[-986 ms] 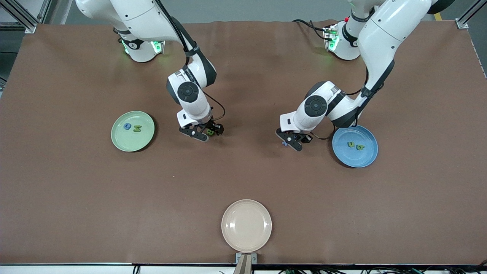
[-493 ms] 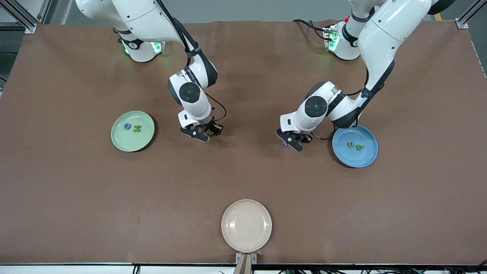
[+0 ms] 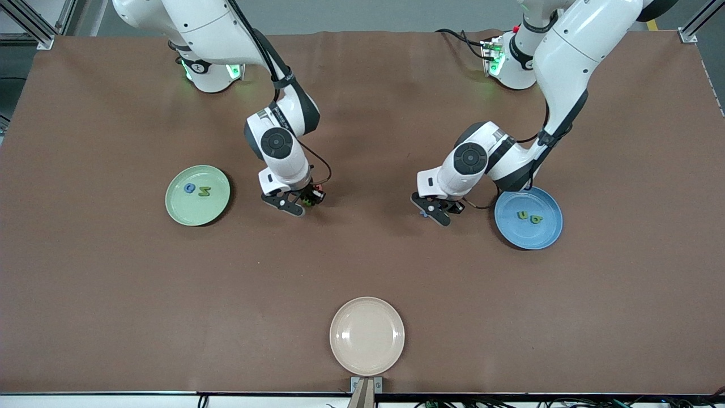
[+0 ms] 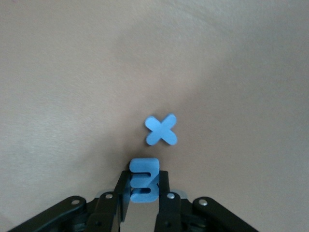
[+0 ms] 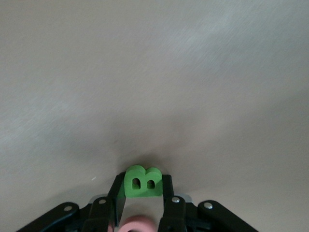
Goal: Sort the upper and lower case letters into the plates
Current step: 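Drop the m on the blue plate while the right gripper drops B on green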
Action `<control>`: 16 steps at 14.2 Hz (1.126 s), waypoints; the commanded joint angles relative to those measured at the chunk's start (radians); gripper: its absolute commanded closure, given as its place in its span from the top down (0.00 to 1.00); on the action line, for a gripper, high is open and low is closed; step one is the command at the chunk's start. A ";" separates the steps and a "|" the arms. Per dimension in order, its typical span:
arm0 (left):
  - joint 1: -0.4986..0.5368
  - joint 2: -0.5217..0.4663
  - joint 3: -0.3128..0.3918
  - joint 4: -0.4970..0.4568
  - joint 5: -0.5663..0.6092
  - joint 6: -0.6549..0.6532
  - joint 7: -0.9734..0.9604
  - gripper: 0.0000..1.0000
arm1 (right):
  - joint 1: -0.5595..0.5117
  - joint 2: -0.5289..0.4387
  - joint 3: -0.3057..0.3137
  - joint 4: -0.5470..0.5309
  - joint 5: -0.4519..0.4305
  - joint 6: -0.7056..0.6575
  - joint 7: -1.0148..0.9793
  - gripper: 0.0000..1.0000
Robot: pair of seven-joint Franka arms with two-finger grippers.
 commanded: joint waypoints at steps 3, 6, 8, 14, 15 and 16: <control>0.024 -0.142 -0.009 0.033 0.007 -0.152 -0.013 0.18 | -0.046 -0.165 -0.109 -0.035 -0.030 -0.220 -0.239 0.00; 0.084 -0.205 -0.009 0.038 0.007 -0.259 -0.070 0.18 | -0.107 -0.277 -0.167 -0.155 -0.031 -0.233 -0.449 0.00; 0.123 -0.239 -0.010 0.029 0.006 -0.307 -0.130 0.18 | -0.152 -0.332 -0.172 -0.228 -0.040 -0.233 -0.509 0.00; 0.265 -0.244 -0.010 -0.052 0.010 -0.266 -0.184 0.17 | -0.238 -0.358 -0.171 -0.385 -0.120 -0.094 -0.537 0.00; 0.285 -0.244 -0.009 -0.071 0.010 -0.226 -0.171 0.17 | -0.241 -0.355 -0.171 -0.400 -0.119 -0.049 -0.539 0.00; 0.302 -0.242 -0.009 -0.091 0.012 -0.194 -0.162 0.17 | -0.253 -0.346 -0.171 -0.413 -0.120 -0.018 -0.537 0.00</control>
